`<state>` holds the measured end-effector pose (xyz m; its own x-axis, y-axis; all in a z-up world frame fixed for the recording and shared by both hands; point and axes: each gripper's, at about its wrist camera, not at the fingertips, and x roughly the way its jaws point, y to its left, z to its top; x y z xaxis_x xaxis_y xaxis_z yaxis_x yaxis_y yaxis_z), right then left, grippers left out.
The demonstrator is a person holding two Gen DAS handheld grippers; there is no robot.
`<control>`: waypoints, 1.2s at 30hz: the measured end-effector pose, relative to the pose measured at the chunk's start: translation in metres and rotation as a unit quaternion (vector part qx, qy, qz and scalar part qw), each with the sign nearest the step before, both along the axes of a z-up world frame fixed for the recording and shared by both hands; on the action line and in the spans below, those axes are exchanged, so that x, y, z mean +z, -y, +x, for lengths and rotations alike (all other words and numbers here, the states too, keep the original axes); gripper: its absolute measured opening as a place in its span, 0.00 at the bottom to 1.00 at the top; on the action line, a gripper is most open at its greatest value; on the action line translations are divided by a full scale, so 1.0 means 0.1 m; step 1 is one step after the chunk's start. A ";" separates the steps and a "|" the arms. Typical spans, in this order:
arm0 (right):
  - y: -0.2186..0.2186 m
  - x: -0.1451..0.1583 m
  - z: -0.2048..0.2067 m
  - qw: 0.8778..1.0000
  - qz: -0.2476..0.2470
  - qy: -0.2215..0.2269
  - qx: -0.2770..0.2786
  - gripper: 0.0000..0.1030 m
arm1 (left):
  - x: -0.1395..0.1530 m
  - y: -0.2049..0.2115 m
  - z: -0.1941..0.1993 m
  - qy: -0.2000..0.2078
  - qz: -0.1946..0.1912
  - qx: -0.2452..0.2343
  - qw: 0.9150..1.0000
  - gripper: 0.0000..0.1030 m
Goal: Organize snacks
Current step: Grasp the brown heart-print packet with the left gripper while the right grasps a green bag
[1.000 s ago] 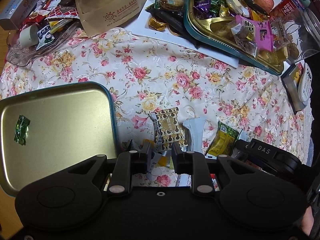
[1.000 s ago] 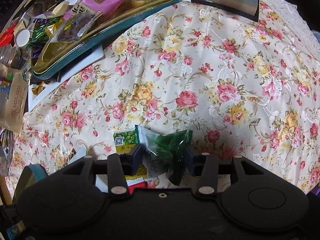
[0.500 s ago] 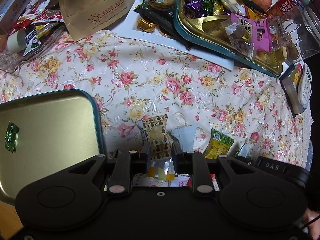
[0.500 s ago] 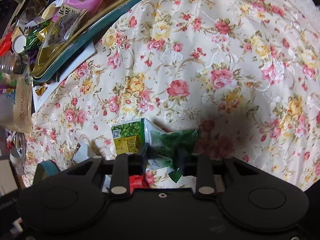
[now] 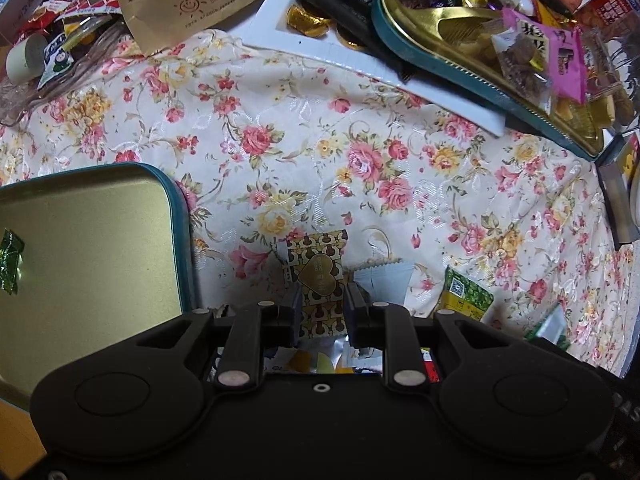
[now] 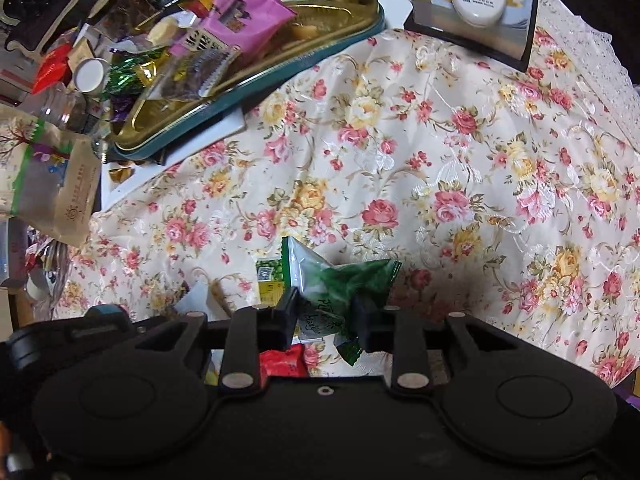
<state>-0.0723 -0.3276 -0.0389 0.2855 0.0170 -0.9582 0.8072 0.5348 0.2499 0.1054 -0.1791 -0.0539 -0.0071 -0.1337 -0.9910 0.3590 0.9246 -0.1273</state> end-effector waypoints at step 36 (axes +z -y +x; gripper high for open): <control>0.14 0.25 -0.34 0.999 0.000 0.040 -0.006 0.30 | -0.37 0.31 0.02 0.009 0.062 0.015 0.998 0.48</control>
